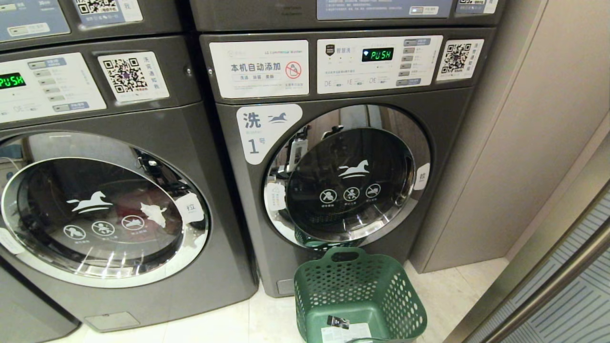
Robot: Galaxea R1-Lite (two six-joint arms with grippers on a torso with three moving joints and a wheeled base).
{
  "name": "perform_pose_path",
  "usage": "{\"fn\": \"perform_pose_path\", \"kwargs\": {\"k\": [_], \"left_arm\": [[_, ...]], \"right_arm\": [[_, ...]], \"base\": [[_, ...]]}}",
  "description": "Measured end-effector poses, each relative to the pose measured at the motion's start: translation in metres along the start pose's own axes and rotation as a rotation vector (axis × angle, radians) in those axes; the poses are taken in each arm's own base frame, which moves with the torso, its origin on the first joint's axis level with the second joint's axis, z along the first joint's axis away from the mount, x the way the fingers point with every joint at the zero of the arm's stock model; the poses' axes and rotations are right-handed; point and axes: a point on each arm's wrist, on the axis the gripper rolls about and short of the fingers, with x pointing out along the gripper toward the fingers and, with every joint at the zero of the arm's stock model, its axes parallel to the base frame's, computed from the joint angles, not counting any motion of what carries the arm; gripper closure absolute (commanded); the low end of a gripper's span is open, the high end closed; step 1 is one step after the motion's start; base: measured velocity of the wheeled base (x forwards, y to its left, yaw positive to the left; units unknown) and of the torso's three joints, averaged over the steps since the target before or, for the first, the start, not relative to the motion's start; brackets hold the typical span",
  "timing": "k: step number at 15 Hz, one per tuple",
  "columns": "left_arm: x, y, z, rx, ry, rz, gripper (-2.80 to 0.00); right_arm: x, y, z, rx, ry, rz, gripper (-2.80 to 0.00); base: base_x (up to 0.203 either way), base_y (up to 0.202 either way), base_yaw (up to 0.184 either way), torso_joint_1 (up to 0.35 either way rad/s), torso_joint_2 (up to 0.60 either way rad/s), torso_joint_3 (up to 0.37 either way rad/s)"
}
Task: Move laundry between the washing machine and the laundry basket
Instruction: Open the lid of the washing machine
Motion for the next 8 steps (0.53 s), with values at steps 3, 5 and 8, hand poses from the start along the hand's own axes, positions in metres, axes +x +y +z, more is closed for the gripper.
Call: {"fn": "perform_pose_path", "kwargs": {"k": [3, 5, 8], "left_arm": [[-0.001, 0.0, 0.003, -0.001, -0.02, -0.002, 0.0], [-0.008, 0.002, 0.025, -0.011, -0.106, 0.006, 0.0], [-0.027, 0.007, 0.069, -0.048, -0.196, 0.009, 0.0]], "right_arm": [[0.0, 0.0, 0.0, 0.002, 0.0, 0.0, 0.0], [0.0, 0.0, 0.0, 0.012, -0.001, -0.001, 0.0], [0.0, 0.0, 0.0, 0.019, -0.002, -0.001, 0.0]], "base": [[0.0, 0.0, 0.0, 0.0, 0.0, 0.0], [0.0, 0.0, 0.0, 0.0, 0.0, 0.0], [0.0, 0.0, 0.0, 0.0, 0.0, 0.0]]}}
